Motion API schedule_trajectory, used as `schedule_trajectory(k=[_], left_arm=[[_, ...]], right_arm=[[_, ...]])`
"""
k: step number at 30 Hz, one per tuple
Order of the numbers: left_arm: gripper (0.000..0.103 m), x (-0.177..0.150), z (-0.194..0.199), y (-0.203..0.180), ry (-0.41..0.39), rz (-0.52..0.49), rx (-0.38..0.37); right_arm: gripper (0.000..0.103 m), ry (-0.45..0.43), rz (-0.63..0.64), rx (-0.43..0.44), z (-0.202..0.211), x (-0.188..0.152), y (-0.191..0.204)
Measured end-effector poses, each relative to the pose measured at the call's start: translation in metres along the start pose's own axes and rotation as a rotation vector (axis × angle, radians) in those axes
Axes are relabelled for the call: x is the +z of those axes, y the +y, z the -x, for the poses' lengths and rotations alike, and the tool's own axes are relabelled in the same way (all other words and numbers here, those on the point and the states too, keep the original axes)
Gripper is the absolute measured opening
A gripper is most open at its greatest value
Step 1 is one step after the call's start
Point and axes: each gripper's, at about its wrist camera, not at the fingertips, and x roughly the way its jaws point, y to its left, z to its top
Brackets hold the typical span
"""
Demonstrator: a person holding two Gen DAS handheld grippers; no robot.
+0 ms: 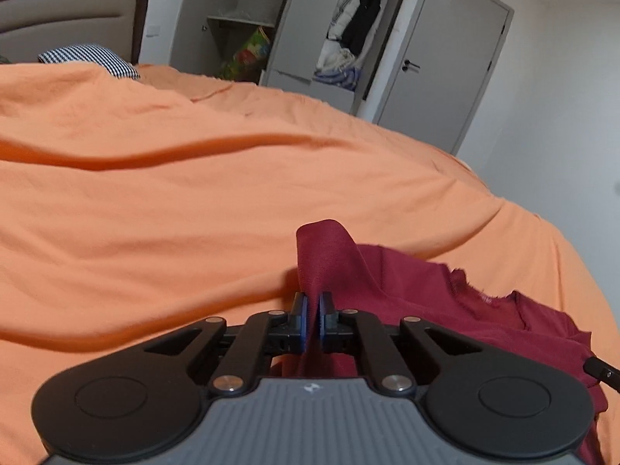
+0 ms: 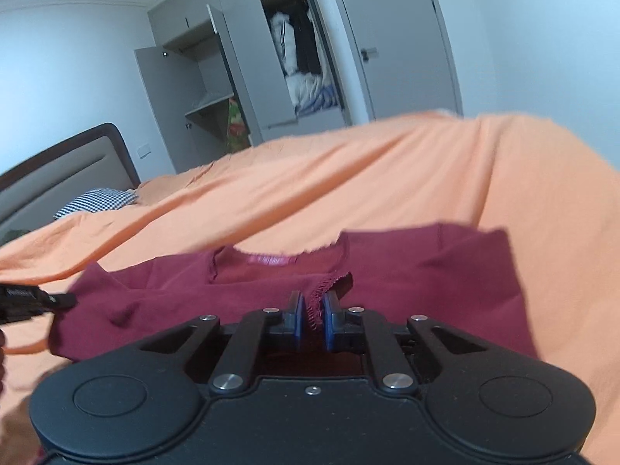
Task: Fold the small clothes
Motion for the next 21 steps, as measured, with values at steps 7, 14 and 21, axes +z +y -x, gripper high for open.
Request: schedule_trajectory(k=[7,14,21], left_arm=[[0.021,-0.009,-0.017,0.010,0.087,0.036,0.026],[0.065,-0.024,0.014,0.026,0.033,-0.045,0.047],[0.059,-0.051,0.018,0.044,0.069,0.017,-0.062]], right_arm=[[0.012,0.075,0.016,-0.049,-0.017,-0.011,-0.005],[0.041,0.056,0.020,-0.084,-0.009,-0.016,-0.008],[0.061,0.070,0.034,-0.093,-0.005,-0.026,-0.008]])
